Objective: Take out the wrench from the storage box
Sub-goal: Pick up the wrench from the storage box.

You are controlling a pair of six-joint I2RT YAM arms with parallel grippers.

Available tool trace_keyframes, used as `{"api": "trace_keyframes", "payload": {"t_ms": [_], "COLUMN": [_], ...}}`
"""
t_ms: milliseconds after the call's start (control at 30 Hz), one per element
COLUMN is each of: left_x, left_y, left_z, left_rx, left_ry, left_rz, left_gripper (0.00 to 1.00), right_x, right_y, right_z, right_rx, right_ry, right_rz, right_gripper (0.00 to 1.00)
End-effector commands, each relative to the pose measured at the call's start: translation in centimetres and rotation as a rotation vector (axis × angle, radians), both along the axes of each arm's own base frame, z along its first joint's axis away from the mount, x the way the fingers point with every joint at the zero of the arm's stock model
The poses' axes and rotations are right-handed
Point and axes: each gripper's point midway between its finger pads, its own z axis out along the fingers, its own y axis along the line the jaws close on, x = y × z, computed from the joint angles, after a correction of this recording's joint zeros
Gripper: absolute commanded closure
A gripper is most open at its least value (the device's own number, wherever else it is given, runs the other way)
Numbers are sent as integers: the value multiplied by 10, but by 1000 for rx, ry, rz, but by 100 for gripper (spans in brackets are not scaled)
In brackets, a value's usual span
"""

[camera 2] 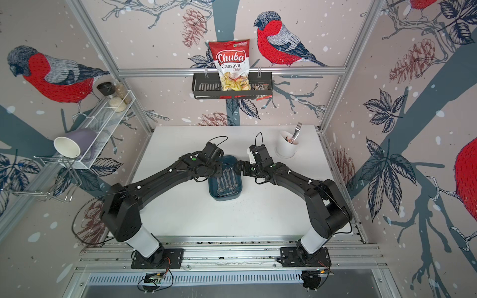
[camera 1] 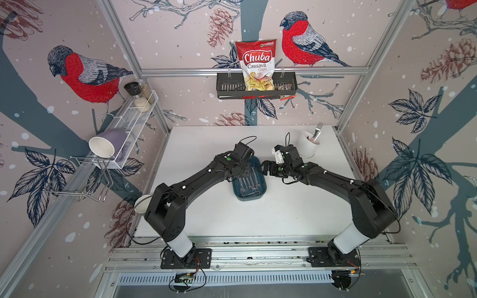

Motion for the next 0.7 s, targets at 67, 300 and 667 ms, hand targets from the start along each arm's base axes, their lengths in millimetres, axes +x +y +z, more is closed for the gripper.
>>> {"api": "trace_keyframes", "payload": {"t_ms": [67, 300, 667], "left_x": [2, 8, 20], "left_y": [8, 16, 27], "left_z": [-33, -64, -94], "left_rx": [105, 147, 153], "left_ry": [81, 132, 174], "left_rz": [115, 155, 189], "left_gripper": [64, 64, 66], "right_x": [3, 3, 2], "right_y": [-13, -19, -27], "right_z": [-6, -10, -16], "right_rx": [-2, 12, 19], "right_ry": [20, 29, 39], "right_rz": [-55, -64, -72], "right_gripper": [2, 2, 2]}}
